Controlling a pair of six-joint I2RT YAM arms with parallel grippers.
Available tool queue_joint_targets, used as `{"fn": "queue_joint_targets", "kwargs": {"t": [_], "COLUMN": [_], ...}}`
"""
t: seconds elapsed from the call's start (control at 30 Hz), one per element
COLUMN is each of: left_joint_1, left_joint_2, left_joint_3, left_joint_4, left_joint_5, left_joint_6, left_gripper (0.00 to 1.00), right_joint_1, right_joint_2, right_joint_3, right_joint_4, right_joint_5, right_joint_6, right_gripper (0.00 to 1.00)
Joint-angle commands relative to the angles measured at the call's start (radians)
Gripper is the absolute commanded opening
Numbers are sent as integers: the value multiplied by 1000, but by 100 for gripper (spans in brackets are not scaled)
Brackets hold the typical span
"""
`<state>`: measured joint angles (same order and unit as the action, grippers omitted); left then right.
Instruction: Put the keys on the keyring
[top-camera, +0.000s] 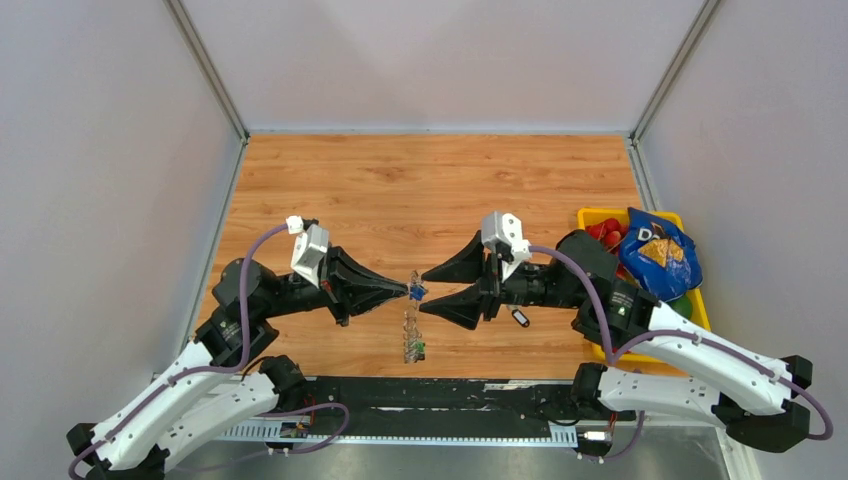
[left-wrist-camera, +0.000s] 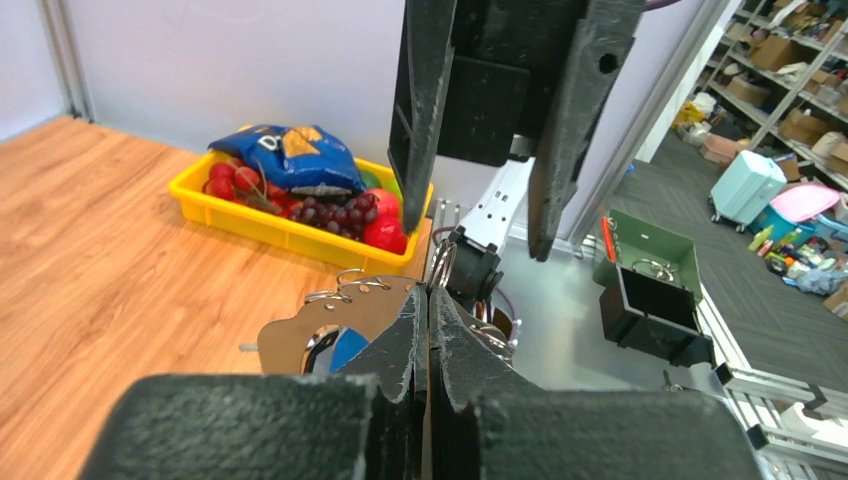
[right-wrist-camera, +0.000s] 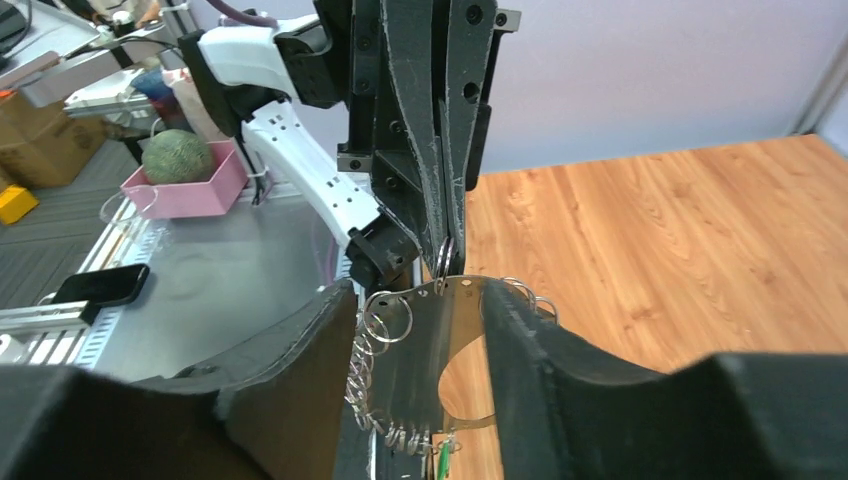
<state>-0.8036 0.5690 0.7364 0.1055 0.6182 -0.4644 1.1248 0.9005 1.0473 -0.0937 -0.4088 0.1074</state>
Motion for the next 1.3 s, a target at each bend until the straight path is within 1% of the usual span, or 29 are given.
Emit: {"fn": "queue_joint_targets", "kwargs": {"t": [0.0, 0.13, 0.3, 0.43, 0.7, 0.8, 0.93, 1.03, 1.13, 1.27], "left_joint_1": [-1, -2, -2, -2, -2, -2, -11, -38, -62, -90], "left_joint_2": [30, 65, 143, 187, 266, 304, 349, 371, 385, 393], "left_joint_3": [98, 164, 255, 309, 406, 437, 475, 517, 545, 562], "left_joint_4": [-167, -278, -494, -608, -805, -853, -900, -935, -968, -983], "left_joint_5": [-28, -8, 13, 34, -30, -33, -51, -90, -118, -151], "left_joint_6": [56, 109, 198, 267, 384, 398, 414, 431, 443, 461], "left_gripper": [0, 0, 0, 0, 0, 0, 0, 0, 0, 0], "right_joint_1": [5, 4, 4, 4, 5, 4, 3, 1, -11, -47], "right_joint_2": [-44, -35, 13, 58, 142, 174, 221, 243, 249, 244], "right_joint_3": [73, 120, 186, 240, 324, 332, 333, 329, 321, 299], "right_joint_4": [-128, -252, -396, -499, -607, -614, -614, -608, -587, -540], "right_joint_5": [109, 153, 182, 191, 130, 95, 68, 63, 56, 10], "right_joint_6": [-35, -63, -100, -141, -160, -161, -174, -193, -205, -204], "right_gripper": [57, 62, 61, 60, 59, 58, 53, 48, 45, 42]}}
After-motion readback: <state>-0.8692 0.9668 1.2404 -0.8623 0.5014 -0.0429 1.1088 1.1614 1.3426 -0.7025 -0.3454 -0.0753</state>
